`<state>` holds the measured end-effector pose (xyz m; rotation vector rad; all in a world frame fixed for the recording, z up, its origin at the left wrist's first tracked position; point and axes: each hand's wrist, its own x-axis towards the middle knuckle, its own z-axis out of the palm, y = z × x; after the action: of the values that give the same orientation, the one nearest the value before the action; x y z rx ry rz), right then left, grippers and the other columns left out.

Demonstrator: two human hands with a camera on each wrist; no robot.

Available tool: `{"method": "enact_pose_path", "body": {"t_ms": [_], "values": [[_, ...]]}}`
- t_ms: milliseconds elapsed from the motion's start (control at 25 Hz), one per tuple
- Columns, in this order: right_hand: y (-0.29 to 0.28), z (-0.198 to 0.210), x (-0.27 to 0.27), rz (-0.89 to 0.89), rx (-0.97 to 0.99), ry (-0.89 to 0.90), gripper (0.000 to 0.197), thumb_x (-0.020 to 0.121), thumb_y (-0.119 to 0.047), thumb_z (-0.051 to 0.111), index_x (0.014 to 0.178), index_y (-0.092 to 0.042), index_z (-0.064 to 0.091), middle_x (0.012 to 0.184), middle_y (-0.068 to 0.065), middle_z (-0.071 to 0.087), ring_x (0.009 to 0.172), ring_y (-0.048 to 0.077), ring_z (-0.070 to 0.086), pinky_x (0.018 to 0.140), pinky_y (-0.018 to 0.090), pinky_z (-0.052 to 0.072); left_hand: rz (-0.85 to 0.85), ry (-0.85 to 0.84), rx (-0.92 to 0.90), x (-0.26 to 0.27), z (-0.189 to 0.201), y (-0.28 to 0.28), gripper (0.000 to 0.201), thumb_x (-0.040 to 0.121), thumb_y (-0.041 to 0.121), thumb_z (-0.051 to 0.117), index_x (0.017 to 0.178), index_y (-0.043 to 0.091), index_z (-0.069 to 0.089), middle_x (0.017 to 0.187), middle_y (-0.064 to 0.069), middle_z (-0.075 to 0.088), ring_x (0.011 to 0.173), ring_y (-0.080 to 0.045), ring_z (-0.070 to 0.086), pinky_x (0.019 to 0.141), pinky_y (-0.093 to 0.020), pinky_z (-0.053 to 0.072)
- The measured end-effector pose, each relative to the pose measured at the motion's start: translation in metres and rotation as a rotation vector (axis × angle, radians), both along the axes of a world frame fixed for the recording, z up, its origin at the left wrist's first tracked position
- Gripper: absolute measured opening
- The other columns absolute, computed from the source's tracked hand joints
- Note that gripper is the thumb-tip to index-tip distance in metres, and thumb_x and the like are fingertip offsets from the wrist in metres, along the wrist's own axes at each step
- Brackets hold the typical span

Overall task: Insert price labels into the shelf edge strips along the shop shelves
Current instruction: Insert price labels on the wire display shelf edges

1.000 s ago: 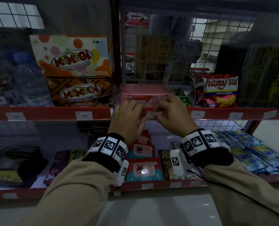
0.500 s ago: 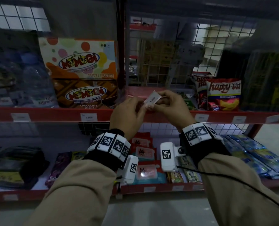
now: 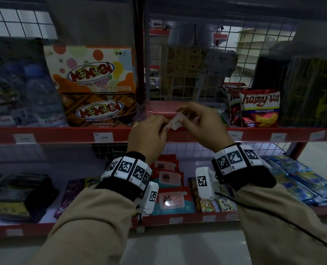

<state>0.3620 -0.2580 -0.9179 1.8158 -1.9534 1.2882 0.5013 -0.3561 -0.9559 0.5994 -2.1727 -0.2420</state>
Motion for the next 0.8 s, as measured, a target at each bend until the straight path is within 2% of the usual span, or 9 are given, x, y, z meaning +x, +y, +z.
{"method": "enact_pose_path", "body": {"t_ms": [80, 160, 240, 320, 400, 520, 640, 720, 800], "values": [[0.002, 0.000, -0.005, -0.059, 0.043, 0.063, 0.010, 0.089, -0.018, 0.065, 0.097, -0.018, 0.070, 0.085, -0.006, 0.069, 0.072, 0.001, 0.058, 0.066, 0.010, 0.044, 0.001, -0.017, -0.023, 0.002, 0.002, 0.001, 0.015, 0.093, 0.028, 0.057, 0.099, 0.017, 0.065, 0.095, 0.000, 0.066, 0.083, -0.023, 0.061, 0.079, -0.038, 0.047], [0.003, -0.004, -0.008, -0.103, 0.005, -0.018, 0.007, 0.089, -0.017, 0.065, 0.093, -0.019, 0.069, 0.081, -0.011, 0.066, 0.072, -0.004, 0.057, 0.065, 0.004, 0.042, -0.007, -0.020, -0.013, 0.004, 0.003, 0.001, 0.016, 0.094, 0.029, 0.054, 0.101, 0.018, 0.064, 0.095, 0.000, 0.066, 0.084, -0.022, 0.061, 0.080, -0.038, 0.047], [0.004, -0.009, -0.010, -0.116, -0.044, -0.086, 0.006, 0.089, -0.016, 0.064, 0.090, -0.022, 0.066, 0.078, -0.018, 0.062, 0.074, -0.007, 0.057, 0.065, 0.003, 0.041, 0.001, -0.033, -0.025, 0.005, 0.002, 0.001, 0.017, 0.095, 0.027, 0.051, 0.104, 0.018, 0.063, 0.096, 0.000, 0.066, 0.088, -0.022, 0.059, 0.080, -0.037, 0.047], [0.003, -0.014, -0.011, -0.093, -0.028, -0.089, 0.010, 0.089, -0.015, 0.063, 0.087, -0.025, 0.064, 0.081, -0.013, 0.063, 0.080, -0.001, 0.059, 0.072, 0.014, 0.046, 0.005, -0.048, -0.043, 0.005, 0.002, 0.000, 0.019, 0.096, 0.024, 0.048, 0.107, 0.017, 0.062, 0.098, -0.001, 0.064, 0.092, -0.021, 0.056, 0.078, -0.036, 0.045], [0.000, -0.019, -0.011, -0.075, 0.020, -0.057, 0.011, 0.088, -0.015, 0.064, 0.086, -0.026, 0.064, 0.085, -0.006, 0.066, 0.087, 0.014, 0.060, 0.082, 0.034, 0.050, -0.018, -0.058, -0.049, 0.005, 0.001, 0.000, 0.021, 0.095, 0.024, 0.047, 0.110, 0.017, 0.060, 0.099, -0.001, 0.063, 0.093, -0.021, 0.054, 0.079, -0.037, 0.045], [-0.004, -0.024, -0.011, -0.065, 0.095, -0.053, 0.008, 0.088, -0.020, 0.064, 0.089, -0.028, 0.065, 0.089, -0.008, 0.069, 0.093, 0.018, 0.063, 0.090, 0.049, 0.046, -0.028, -0.144, -0.109, 0.004, -0.003, 0.000, 0.027, 0.092, 0.030, 0.054, 0.113, 0.016, 0.060, 0.101, -0.002, 0.059, 0.095, -0.023, 0.051, 0.080, -0.038, 0.044], [-0.004, -0.026, -0.011, -0.062, 0.110, -0.056, 0.012, 0.088, -0.024, 0.062, 0.089, -0.035, 0.062, 0.091, -0.011, 0.068, 0.096, 0.018, 0.062, 0.095, 0.053, 0.042, 0.035, -0.211, -0.135, 0.001, -0.006, -0.002, 0.020, 0.091, 0.029, 0.056, 0.105, 0.015, 0.062, 0.101, -0.005, 0.054, 0.095, -0.025, 0.048, 0.078, -0.037, 0.042], [-0.002, -0.027, -0.011, -0.081, 0.117, 0.021, 0.008, 0.086, -0.030, 0.061, 0.092, -0.035, 0.062, 0.094, -0.010, 0.066, 0.097, 0.018, 0.060, 0.097, 0.051, 0.040, 0.056, -0.221, -0.145, 0.000, -0.005, -0.002, 0.019, 0.092, 0.029, 0.056, 0.102, 0.015, 0.063, 0.100, -0.005, 0.053, 0.095, -0.025, 0.047, 0.078, -0.037, 0.040], [0.002, -0.028, -0.012, -0.098, 0.116, 0.100, 0.016, 0.082, -0.034, 0.062, 0.097, -0.032, 0.063, 0.096, -0.009, 0.062, 0.096, 0.018, 0.056, 0.094, 0.047, 0.041, 0.070, -0.242, -0.204, 0.001, -0.005, -0.002, 0.020, 0.092, 0.029, 0.055, 0.100, 0.014, 0.064, 0.100, -0.006, 0.054, 0.096, -0.025, 0.048, 0.077, -0.036, 0.038]]}}
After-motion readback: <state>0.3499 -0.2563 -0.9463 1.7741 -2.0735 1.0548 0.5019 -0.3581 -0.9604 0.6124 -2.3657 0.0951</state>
